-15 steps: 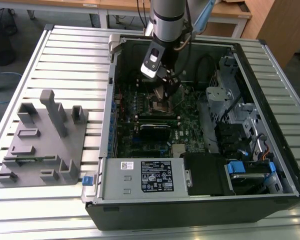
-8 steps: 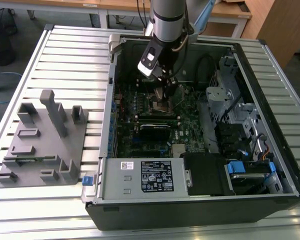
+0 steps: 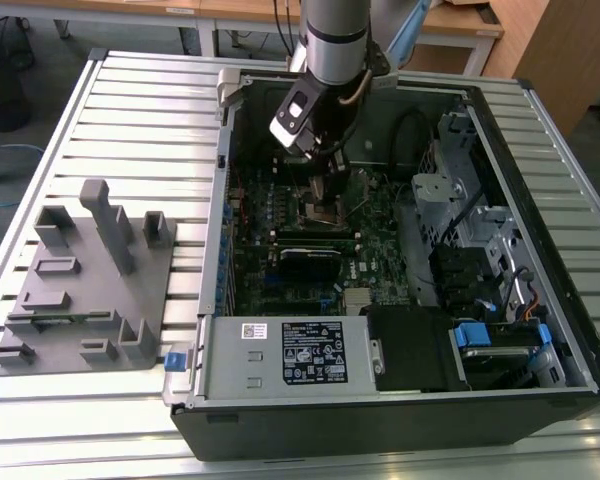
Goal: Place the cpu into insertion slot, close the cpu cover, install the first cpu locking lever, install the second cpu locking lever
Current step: 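Place the cpu into insertion slot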
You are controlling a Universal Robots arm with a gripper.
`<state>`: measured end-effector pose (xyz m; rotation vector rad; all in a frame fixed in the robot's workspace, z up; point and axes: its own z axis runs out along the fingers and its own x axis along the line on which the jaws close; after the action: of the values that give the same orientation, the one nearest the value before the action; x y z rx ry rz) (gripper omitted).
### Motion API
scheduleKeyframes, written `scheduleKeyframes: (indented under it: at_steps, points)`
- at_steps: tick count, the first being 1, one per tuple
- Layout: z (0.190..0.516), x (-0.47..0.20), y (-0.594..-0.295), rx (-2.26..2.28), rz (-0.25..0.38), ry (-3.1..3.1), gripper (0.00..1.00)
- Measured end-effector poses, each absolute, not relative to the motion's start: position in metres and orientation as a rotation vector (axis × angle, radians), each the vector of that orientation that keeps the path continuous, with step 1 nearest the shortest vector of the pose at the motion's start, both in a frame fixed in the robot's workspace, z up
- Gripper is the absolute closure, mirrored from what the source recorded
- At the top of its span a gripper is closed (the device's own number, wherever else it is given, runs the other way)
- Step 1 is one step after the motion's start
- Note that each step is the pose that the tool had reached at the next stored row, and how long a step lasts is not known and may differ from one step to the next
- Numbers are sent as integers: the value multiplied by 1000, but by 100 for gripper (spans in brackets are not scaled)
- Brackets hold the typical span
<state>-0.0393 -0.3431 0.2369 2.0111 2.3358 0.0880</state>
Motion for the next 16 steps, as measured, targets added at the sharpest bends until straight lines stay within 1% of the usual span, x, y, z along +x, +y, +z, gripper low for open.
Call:
scheduleKeyframes:
  at_steps: [10, 16]
  points:
    - [235, -39, -343, 2204, 80, 2148, 46]
    - [234, -40, -341, 2206, 82, 2145, 46]
